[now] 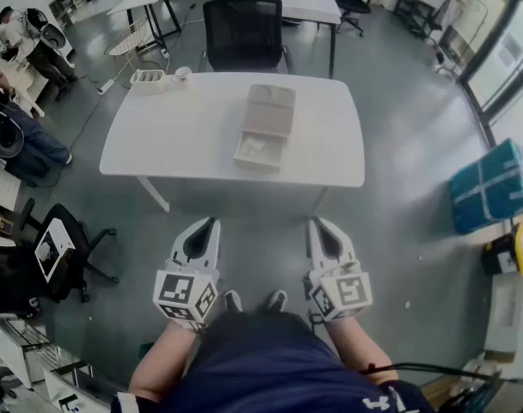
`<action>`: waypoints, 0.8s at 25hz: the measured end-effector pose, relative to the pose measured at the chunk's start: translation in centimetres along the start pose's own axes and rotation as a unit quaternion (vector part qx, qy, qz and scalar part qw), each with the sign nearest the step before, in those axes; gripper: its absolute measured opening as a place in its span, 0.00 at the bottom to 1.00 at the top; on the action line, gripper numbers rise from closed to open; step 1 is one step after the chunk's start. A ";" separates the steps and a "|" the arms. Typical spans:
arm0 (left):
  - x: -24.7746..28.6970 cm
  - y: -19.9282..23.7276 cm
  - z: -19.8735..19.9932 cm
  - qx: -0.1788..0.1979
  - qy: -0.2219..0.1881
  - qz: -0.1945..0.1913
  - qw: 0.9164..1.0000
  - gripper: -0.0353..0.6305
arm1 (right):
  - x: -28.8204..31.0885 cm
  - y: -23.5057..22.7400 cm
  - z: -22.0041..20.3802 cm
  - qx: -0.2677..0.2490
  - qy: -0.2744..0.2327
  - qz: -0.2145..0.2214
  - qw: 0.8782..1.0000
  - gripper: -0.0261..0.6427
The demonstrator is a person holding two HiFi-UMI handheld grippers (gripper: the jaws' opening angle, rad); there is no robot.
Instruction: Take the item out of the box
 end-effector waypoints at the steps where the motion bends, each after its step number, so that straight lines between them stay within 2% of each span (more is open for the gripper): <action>1: 0.2 0.1 0.0 0.000 0.000 0.001 1.000 0.10 | 0.1 0.0 0.0 0.000 0.000 0.000 1.000 0.06; 13: 1.9 -1.5 0.5 0.006 0.002 0.003 1.000 0.10 | 0.3 -2.0 -0.3 0.016 0.005 0.009 1.000 0.06; 20: 2.2 -3.1 -0.2 0.008 0.000 0.021 1.000 0.10 | -0.2 -4.0 -0.2 0.001 0.005 0.029 1.000 0.06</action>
Point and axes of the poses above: the fingertips, and each gripper's own axes: x forward along the fingers, y to its left, z out of its top, the point moved 10 cm from there along -x, backward along the fingers, and after that the axes turned 5 degrees about z, right-handed, at the moved point
